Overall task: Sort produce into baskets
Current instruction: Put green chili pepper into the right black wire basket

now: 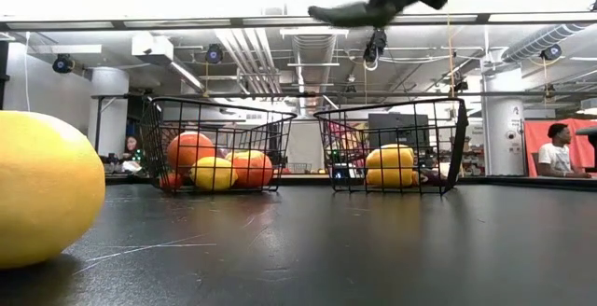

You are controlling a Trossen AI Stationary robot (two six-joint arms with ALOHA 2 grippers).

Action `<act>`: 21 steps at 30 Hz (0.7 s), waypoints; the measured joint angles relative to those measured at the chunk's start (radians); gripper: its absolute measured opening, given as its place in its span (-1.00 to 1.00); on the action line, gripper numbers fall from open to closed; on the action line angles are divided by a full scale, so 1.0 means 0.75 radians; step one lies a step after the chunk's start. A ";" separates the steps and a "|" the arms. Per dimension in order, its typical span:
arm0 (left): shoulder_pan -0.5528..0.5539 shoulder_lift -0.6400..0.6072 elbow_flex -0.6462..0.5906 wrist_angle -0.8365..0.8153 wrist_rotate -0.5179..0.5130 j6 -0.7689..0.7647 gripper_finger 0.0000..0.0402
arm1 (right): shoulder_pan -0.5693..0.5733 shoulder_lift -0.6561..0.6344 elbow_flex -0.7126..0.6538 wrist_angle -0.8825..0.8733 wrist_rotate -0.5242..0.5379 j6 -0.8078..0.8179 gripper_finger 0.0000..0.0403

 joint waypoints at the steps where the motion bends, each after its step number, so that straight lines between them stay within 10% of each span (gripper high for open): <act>1: 0.004 -0.002 0.001 -0.001 -0.015 -0.008 -0.23 | -0.046 -0.007 0.004 -0.061 -0.003 0.017 -0.32; 21: 0.038 -0.015 0.002 -0.073 -0.025 -0.050 -0.23 | -0.309 0.122 -0.043 -0.392 -0.194 -0.115 -0.32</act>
